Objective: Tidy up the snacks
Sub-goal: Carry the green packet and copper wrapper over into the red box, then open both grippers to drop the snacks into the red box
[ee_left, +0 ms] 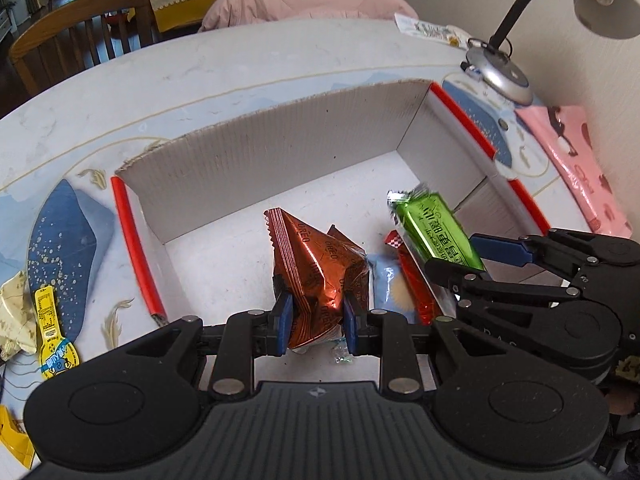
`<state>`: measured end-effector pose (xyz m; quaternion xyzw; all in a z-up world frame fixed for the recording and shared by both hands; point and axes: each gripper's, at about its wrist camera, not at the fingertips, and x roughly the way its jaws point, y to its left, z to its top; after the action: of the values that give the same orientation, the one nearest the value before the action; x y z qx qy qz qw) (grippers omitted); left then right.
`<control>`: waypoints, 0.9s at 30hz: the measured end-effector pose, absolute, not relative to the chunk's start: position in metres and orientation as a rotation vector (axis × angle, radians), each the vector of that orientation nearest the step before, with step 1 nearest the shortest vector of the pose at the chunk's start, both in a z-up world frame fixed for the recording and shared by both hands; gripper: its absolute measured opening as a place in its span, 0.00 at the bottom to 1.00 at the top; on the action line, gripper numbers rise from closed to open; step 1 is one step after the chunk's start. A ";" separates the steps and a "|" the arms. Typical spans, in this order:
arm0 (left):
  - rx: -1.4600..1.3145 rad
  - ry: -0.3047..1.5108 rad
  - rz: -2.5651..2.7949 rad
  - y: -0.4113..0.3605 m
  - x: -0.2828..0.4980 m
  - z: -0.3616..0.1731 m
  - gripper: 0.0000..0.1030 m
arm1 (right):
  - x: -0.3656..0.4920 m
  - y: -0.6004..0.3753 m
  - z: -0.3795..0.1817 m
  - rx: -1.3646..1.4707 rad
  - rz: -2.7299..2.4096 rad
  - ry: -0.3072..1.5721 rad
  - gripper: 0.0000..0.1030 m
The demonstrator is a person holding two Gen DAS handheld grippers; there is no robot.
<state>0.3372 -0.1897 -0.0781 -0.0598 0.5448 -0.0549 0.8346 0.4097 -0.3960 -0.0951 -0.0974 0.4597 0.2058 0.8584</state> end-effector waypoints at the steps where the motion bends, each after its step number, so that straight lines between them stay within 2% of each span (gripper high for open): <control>1: -0.118 1.162 -0.122 -0.191 0.338 -0.080 0.24 | 0.409 -0.396 -0.095 -0.201 0.433 0.967 0.40; 15: -0.052 1.181 -0.174 -0.198 0.336 -0.084 0.27 | 0.406 -0.400 -0.094 -0.167 0.408 0.958 0.42; 22: -0.072 1.150 -0.193 -0.192 0.325 -0.075 0.28 | 0.394 -0.403 -0.080 -0.141 0.410 0.922 0.46; 25: -0.090 1.130 -0.196 -0.185 0.318 -0.069 0.30 | 0.387 -0.404 -0.072 -0.132 0.414 0.906 0.48; 27: -0.105 1.111 -0.198 -0.180 0.311 -0.064 0.36 | 0.381 -0.404 -0.065 -0.125 0.417 0.892 0.49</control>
<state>0.3113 -0.1803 -0.0640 -0.0498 0.5264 -0.0939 0.8436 0.3806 -0.4039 -0.0653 -0.0600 0.4277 0.1999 0.8795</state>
